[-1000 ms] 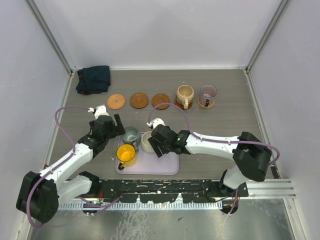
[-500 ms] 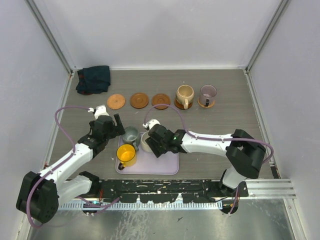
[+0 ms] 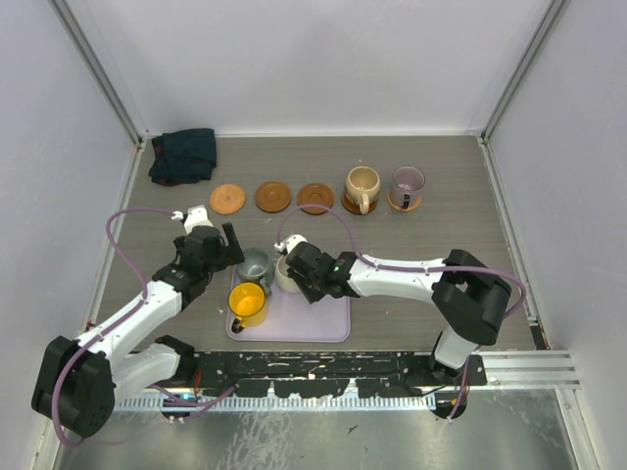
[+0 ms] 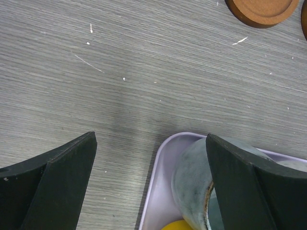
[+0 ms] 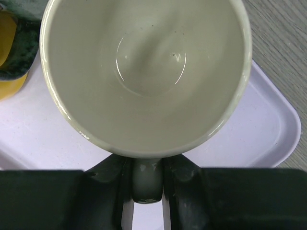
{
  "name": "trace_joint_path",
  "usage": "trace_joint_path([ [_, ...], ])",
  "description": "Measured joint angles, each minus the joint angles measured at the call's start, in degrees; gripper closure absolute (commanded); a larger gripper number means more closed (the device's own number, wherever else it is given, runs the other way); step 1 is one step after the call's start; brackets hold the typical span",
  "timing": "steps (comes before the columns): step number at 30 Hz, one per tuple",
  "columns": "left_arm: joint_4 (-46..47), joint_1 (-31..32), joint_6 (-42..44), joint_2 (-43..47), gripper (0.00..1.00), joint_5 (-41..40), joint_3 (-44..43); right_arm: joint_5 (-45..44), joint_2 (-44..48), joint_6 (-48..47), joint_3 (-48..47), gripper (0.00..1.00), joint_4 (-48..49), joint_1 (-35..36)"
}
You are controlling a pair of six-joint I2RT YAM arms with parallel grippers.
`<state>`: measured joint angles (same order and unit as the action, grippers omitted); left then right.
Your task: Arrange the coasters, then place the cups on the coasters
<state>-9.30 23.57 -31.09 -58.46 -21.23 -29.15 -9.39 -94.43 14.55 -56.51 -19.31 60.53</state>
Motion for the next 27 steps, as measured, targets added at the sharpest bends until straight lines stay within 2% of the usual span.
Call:
trace_joint_path([
  [8,0.0,0.0,0.0,0.0,0.02,0.0,0.0,-4.0,2.2,1.7,0.0,0.99,-3.5,0.2],
  [16,0.0,0.0,0.0,0.1,0.02,0.0,0.0,-15.3,8.7,5.0,-1.9,0.99,-8.2,0.3],
  [23,0.0,0.0,0.0,0.5,0.02,0.5,0.0,-24.8,6.7,5.1,-9.7,0.99,-7.4,-0.6],
  [27,-0.1,0.1,0.0,0.8,0.02,0.7,0.0,-24.8,3.4,5.4,-13.1,0.99,-4.7,-3.5],
])
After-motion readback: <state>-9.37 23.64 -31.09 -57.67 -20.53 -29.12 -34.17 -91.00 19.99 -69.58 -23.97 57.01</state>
